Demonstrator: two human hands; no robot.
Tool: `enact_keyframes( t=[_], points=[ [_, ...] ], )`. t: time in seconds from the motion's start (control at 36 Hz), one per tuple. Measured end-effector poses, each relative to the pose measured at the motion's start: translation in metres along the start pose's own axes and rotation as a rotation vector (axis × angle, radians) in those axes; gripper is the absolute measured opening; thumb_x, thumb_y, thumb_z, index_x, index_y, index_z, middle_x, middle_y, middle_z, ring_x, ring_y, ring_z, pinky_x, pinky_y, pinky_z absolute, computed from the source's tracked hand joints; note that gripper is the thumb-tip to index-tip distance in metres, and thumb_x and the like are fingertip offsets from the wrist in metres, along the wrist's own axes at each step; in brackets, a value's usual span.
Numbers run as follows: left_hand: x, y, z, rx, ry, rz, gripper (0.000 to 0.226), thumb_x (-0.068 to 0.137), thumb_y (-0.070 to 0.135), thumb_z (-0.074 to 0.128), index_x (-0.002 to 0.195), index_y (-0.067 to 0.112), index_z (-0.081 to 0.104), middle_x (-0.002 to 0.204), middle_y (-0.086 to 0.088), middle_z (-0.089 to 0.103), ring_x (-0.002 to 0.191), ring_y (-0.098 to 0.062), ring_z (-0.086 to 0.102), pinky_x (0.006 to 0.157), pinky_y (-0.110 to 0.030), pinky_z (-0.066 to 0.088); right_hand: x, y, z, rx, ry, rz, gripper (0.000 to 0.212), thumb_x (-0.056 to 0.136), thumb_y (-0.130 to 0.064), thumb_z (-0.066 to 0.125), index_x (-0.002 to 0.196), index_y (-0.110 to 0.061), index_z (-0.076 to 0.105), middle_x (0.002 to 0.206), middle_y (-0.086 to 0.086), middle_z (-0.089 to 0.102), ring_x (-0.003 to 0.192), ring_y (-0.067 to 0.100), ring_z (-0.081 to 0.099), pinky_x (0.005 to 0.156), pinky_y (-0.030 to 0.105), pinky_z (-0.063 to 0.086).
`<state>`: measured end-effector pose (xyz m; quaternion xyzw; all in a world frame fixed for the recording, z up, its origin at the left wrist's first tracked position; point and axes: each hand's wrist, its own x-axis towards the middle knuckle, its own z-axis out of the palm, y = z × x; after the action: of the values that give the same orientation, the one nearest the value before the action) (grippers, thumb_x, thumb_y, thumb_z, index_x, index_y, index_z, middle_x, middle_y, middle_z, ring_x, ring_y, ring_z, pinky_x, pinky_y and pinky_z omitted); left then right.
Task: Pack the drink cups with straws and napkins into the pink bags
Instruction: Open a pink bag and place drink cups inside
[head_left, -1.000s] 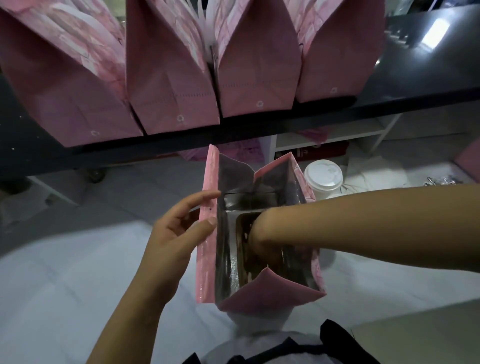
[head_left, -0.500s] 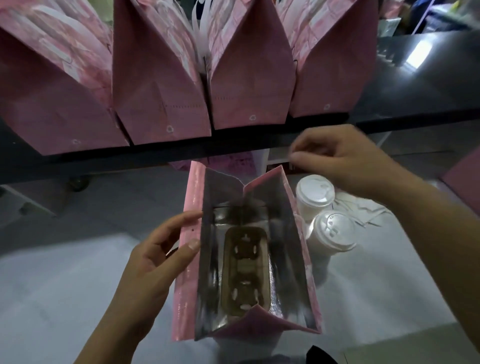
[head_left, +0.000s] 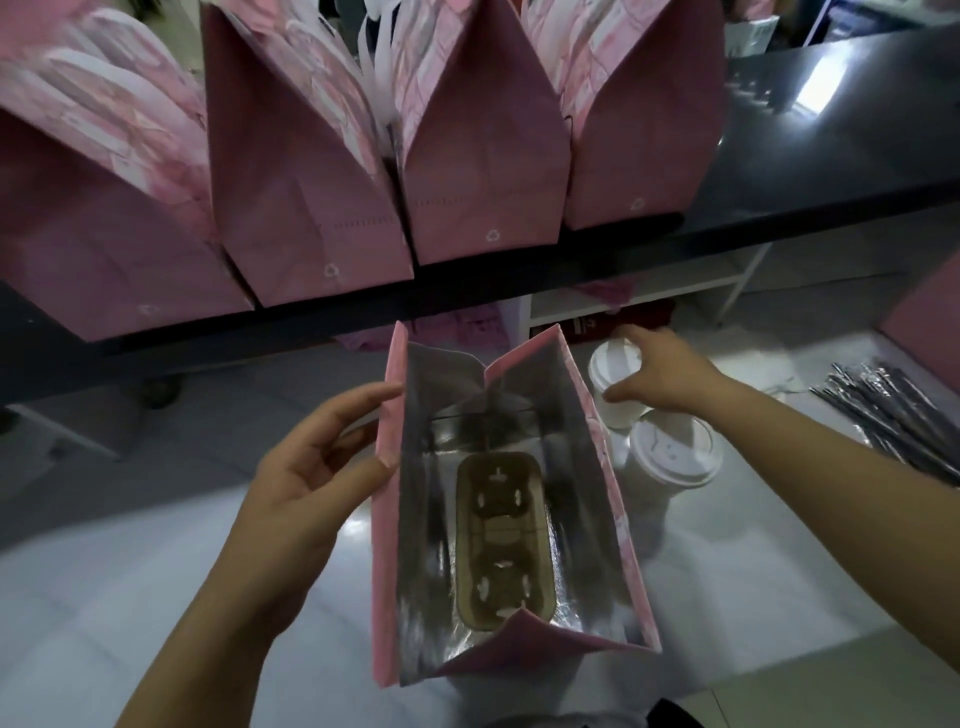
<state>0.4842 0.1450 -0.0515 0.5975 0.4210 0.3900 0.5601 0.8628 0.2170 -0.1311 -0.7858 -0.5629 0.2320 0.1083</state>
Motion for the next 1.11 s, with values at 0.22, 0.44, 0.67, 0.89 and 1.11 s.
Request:
enact_keyframes(
  t=[0.22,0.44,0.67,0.89,1.11],
  points=[
    [-0.002,-0.005,0.000,-0.048,-0.031,-0.062,0.043,0.082,0.022,0.065,0.120,0.041,0.070,0.117,0.009,0.070,0.106,-0.017,0.068,0.075,-0.025,0.059,-0.075,-0.046,-0.061,0.160,0.415,-0.152,0.084,0.062,-0.044,0.079,0.138,-0.034,0.046,0.135,0.004,0.037,0.110,0.026,0.051,0.091,0.031,0.038],
    [-0.005,-0.012,-0.008,-0.099,-0.118,-0.078,0.064,0.070,0.036,0.073,0.132,0.046,0.059,0.132,0.011,0.064,0.120,-0.018,0.063,0.091,-0.039,0.059,-0.202,-0.130,-0.116,0.126,0.326,-0.495,0.079,0.060,-0.057,0.075,0.133,-0.046,0.049,0.121,-0.016,0.058,0.103,0.008,0.061,0.084,0.038,0.056],
    [-0.006,-0.019,-0.015,-0.078,-0.118,-0.096,0.073,0.069,0.025,0.074,0.132,0.055,0.053,0.139,0.015,0.057,0.128,-0.015,0.057,0.103,-0.049,0.052,-0.190,-0.169,-0.043,-0.349,-0.022,-0.525,0.080,0.068,-0.052,0.071,0.139,-0.037,0.038,0.134,-0.012,0.046,0.116,0.014,0.045,0.095,0.036,0.048],
    [-0.008,-0.024,-0.018,-0.077,-0.123,-0.078,0.075,0.072,0.015,0.062,0.134,0.056,0.052,0.143,0.016,0.053,0.130,-0.015,0.055,0.101,-0.048,0.054,-0.145,-0.159,0.018,-0.476,-0.067,-0.468,0.069,0.083,-0.028,0.071,0.145,-0.029,0.040,0.139,0.003,0.046,0.122,0.027,0.050,0.096,0.039,0.047],
    [-0.008,-0.022,-0.024,-0.089,-0.145,-0.003,0.078,0.074,0.007,0.058,0.136,0.055,0.052,0.137,0.023,0.058,0.122,-0.002,0.059,0.088,-0.019,0.056,-0.126,-0.153,0.042,-0.500,-0.161,-0.477,0.067,0.086,-0.016,0.068,0.147,-0.026,0.041,0.141,0.005,0.046,0.128,0.028,0.044,0.104,0.042,0.044]
  ],
)
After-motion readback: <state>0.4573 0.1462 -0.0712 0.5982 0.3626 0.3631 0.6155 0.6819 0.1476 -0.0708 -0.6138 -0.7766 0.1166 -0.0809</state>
